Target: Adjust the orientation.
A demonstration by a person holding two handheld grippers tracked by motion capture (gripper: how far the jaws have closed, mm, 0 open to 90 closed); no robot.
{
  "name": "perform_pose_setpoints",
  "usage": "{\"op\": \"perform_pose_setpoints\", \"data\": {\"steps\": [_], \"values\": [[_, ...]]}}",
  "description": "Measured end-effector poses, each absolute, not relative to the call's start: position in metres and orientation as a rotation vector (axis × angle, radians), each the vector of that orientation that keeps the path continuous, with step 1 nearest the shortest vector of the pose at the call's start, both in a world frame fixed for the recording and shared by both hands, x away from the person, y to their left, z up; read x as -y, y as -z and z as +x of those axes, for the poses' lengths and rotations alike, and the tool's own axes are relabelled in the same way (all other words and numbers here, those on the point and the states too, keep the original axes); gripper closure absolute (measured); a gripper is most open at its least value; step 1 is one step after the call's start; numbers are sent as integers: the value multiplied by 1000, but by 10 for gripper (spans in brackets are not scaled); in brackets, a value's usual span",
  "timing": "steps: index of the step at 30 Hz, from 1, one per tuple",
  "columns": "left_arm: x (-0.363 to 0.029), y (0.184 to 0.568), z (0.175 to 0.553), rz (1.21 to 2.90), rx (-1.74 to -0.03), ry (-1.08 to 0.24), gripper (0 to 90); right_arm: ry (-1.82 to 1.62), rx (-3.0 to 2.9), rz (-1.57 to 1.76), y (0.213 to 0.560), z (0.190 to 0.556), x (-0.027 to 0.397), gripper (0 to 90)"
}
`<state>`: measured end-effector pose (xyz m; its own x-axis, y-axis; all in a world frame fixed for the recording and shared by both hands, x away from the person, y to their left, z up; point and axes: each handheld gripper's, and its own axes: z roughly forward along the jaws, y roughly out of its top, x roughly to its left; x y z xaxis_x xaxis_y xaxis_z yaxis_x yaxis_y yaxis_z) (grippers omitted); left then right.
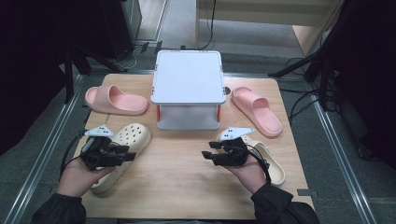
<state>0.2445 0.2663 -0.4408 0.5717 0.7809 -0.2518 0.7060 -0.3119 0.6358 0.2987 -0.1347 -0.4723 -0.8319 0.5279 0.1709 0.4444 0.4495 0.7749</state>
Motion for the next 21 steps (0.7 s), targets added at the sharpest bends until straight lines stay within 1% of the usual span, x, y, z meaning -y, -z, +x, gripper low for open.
{"op": "perform_pose_setpoints", "data": {"steps": [13,16,18,21], "values": [[-283,450,233,2059,-1293,-176,529,-1373,-2616,828,471,305,122,513],[-290,457,236,2016,-1329,-172,520,-1372,-2620,825,471,306,120,513],[-291,463,239,1995,-1349,-158,523,-1372,-2623,825,471,306,119,513],[-287,470,245,2020,-1366,-153,556,-1364,-2626,821,471,306,119,513]]}}
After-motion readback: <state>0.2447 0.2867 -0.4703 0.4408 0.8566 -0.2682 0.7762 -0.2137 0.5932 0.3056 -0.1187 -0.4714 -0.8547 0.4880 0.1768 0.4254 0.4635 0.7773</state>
